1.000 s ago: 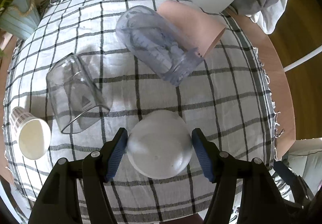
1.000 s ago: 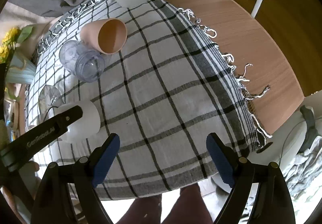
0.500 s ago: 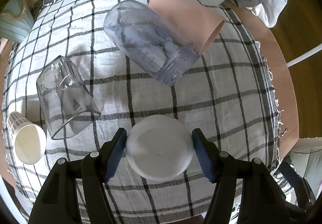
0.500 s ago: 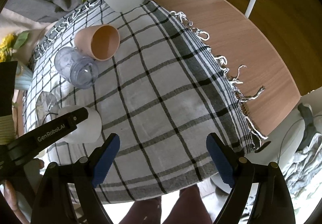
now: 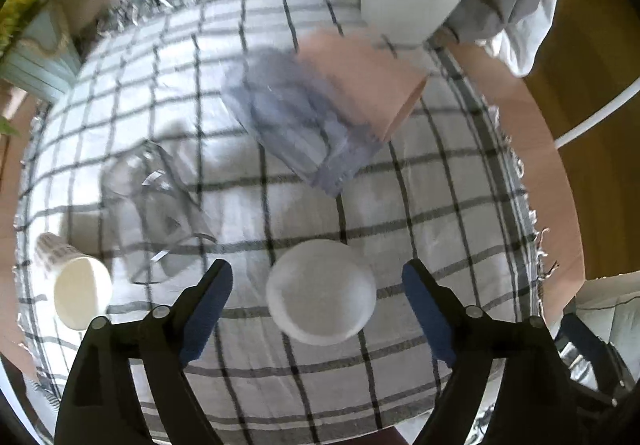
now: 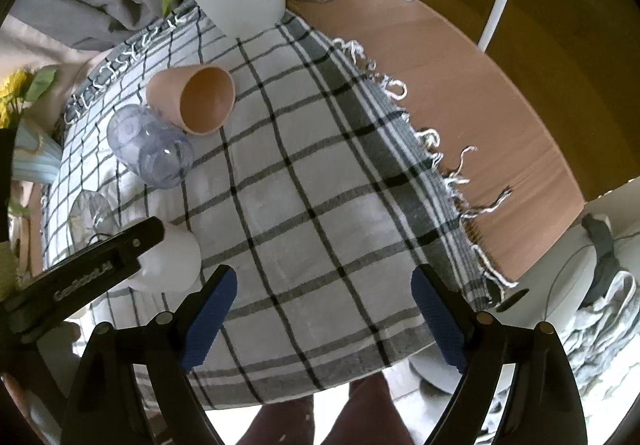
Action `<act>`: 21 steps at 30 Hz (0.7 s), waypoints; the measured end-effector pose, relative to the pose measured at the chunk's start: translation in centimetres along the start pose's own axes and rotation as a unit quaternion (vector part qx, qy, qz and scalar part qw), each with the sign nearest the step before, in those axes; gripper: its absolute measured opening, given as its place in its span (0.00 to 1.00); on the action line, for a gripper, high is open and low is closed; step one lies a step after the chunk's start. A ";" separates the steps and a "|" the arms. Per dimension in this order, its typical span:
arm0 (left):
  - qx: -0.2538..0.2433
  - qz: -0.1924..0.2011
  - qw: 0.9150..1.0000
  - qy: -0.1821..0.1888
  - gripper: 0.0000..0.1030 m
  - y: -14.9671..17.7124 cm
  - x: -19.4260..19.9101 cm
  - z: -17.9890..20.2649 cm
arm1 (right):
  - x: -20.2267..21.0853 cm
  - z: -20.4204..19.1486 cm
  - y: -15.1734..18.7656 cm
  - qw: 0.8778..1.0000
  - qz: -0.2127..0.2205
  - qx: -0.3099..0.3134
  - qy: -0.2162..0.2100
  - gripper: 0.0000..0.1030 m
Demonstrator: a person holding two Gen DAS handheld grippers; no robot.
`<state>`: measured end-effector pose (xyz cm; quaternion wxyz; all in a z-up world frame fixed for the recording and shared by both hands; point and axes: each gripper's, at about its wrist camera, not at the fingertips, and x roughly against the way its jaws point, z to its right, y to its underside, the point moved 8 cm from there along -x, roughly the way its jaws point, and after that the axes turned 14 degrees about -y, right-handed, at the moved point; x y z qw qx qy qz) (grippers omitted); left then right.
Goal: Flip cup upside down
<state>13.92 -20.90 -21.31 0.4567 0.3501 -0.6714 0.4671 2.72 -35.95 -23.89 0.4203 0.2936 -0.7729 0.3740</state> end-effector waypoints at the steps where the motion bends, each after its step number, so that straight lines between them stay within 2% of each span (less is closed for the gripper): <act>1: 0.005 0.009 1.000 -0.007 0.90 0.0 0.5 -0.5 | 0.4 -0.1 -0.1 1.000 0.006 0.001 0.003 0.87; 7: 0.040 0.065 0.996 -0.046 0.94 1.1 4.3 -4.5 | 3.7 -1.4 -0.7 0.998 0.060 0.033 0.015 0.90; 12: 0.074 0.093 0.990 -0.076 0.96 3.0 6.8 -7.9 | 6.3 -4.2 -0.3 0.992 0.095 0.081 0.005 0.90; 18: 0.086 0.123 0.981 -0.120 0.99 5.6 9.3 -11.3 | 8.1 -7.4 1.1 0.985 0.113 0.128 -0.013 0.92; 21: 0.098 0.131 0.978 -0.129 0.99 6.7 10.3 -12.7 | 8.8 -9.1 1.9 0.981 0.116 0.154 -0.026 0.92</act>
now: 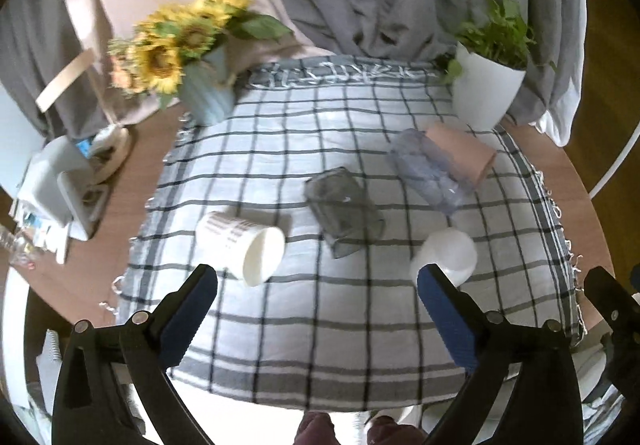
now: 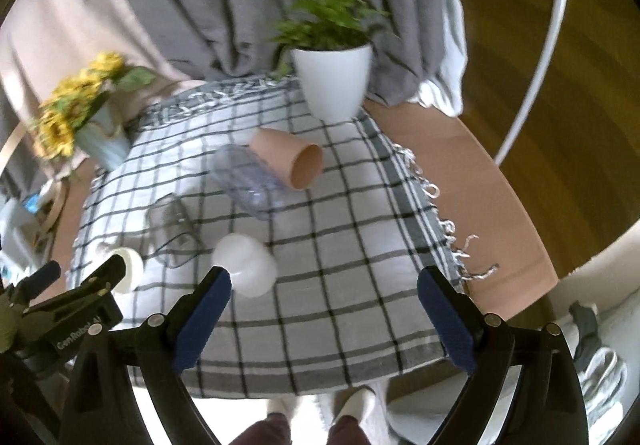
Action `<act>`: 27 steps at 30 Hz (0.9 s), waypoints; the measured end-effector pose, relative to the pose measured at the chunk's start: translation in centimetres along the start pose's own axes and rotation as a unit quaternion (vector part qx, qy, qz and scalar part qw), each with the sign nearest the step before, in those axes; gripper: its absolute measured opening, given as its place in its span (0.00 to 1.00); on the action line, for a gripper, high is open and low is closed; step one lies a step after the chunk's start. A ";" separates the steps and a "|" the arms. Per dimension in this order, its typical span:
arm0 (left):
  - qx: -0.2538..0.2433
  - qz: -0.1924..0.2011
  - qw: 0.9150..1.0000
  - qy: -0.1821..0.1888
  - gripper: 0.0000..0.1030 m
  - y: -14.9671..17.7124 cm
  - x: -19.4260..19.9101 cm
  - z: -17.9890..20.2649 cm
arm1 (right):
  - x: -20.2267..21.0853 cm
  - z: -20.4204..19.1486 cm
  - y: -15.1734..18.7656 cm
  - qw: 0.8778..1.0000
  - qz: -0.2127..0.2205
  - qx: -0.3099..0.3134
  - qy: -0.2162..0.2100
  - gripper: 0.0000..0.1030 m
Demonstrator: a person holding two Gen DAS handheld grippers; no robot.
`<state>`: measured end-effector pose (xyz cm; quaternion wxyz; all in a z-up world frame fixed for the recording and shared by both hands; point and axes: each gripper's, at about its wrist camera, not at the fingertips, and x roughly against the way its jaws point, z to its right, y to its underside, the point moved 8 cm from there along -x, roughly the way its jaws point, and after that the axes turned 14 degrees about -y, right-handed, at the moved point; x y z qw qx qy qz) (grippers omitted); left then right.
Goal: Flip cup upside down
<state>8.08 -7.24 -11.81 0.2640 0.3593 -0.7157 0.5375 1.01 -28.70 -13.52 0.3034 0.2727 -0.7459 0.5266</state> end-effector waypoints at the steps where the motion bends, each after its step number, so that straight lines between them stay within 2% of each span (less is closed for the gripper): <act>1: 0.004 0.002 1.000 -0.002 0.99 0.2 0.3 -0.5 | 0.2 -0.4 0.1 1.000 0.001 0.005 -0.003 0.92; 10: 0.028 0.007 1.000 -0.012 0.99 1.7 2.3 -3.9 | 1.8 -3.4 0.2 0.999 0.016 0.033 -0.022 0.92; 14: 0.035 0.024 0.999 -0.022 0.99 1.5 3.1 -5.0 | 2.2 -4.5 0.5 0.999 0.022 0.039 -0.029 0.92; 20: 0.039 0.043 0.998 -0.030 0.99 1.1 3.8 -6.0 | 2.2 -5.3 0.6 0.998 0.027 0.041 -0.030 0.93; 27: 0.041 0.046 0.998 -0.033 0.99 0.9 3.9 -6.2 | 2.5 -5.8 0.3 0.998 0.037 0.045 -0.025 0.93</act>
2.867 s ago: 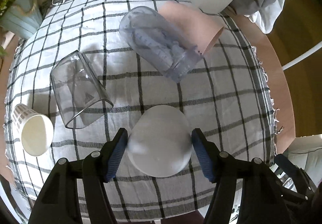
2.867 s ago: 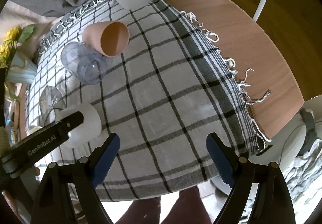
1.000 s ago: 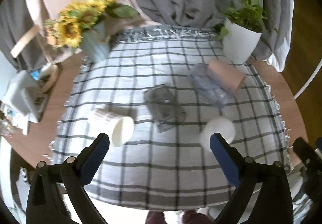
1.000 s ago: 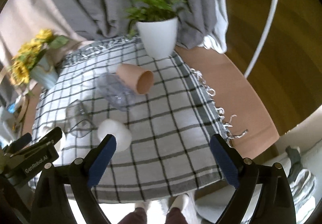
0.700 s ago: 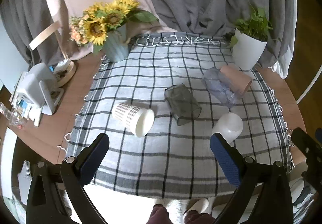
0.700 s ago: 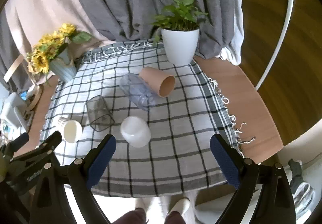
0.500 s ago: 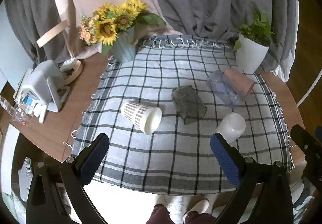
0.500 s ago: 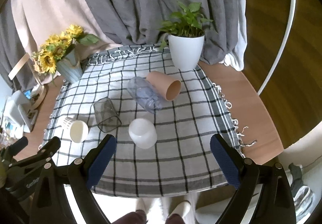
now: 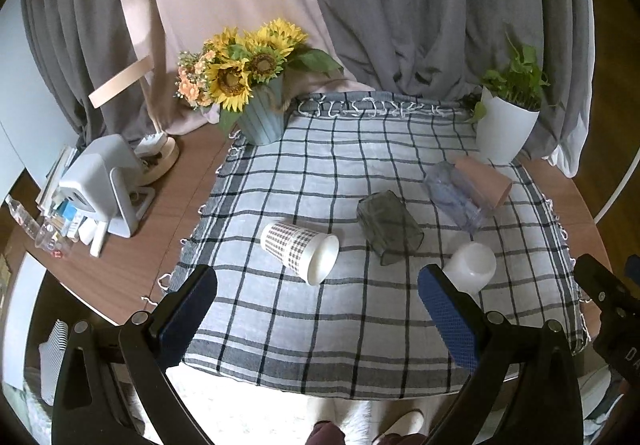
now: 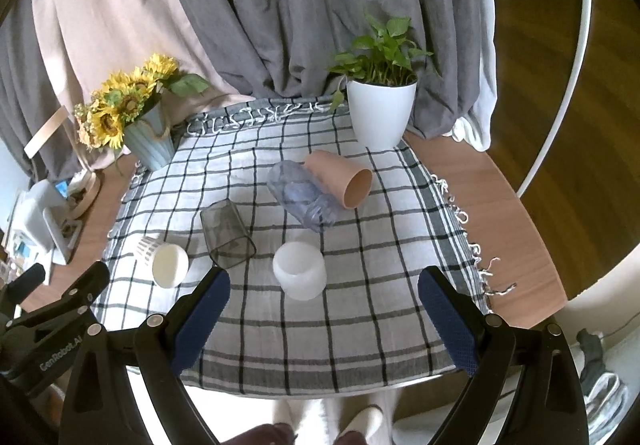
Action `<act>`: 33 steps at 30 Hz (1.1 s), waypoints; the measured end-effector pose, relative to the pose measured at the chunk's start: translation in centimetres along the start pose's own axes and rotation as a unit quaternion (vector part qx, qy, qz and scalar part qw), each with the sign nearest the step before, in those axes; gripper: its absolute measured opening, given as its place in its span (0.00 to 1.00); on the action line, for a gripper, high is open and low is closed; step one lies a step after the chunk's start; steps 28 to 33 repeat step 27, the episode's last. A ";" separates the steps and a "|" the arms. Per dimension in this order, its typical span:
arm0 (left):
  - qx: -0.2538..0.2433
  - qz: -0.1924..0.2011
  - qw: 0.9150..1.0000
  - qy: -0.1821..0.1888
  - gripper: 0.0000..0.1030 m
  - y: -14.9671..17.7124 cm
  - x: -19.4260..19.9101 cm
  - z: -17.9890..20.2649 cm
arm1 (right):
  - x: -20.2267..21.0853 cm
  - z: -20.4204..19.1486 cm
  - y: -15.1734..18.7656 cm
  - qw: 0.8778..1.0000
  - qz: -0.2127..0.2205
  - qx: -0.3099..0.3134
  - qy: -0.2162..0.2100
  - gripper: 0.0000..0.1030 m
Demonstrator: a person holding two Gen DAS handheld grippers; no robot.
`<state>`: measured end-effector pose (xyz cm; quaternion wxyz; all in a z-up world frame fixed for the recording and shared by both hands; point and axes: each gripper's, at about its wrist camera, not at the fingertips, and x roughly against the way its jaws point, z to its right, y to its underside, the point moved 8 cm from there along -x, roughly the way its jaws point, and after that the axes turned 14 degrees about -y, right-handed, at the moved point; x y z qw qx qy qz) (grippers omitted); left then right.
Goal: Flip cup upside down
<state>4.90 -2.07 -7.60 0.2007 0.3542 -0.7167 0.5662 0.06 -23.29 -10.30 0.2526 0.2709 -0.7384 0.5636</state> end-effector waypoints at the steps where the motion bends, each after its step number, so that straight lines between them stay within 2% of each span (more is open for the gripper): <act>1: 0.000 0.000 1.000 0.000 0.99 -0.1 0.0 0.0 | 0.0 0.0 0.0 1.000 0.002 0.000 0.000 0.93; 33: 0.010 0.005 1.000 0.001 0.99 -1.0 -0.1 -0.3 | 0.3 -0.4 -0.5 1.000 0.012 0.006 0.000 0.93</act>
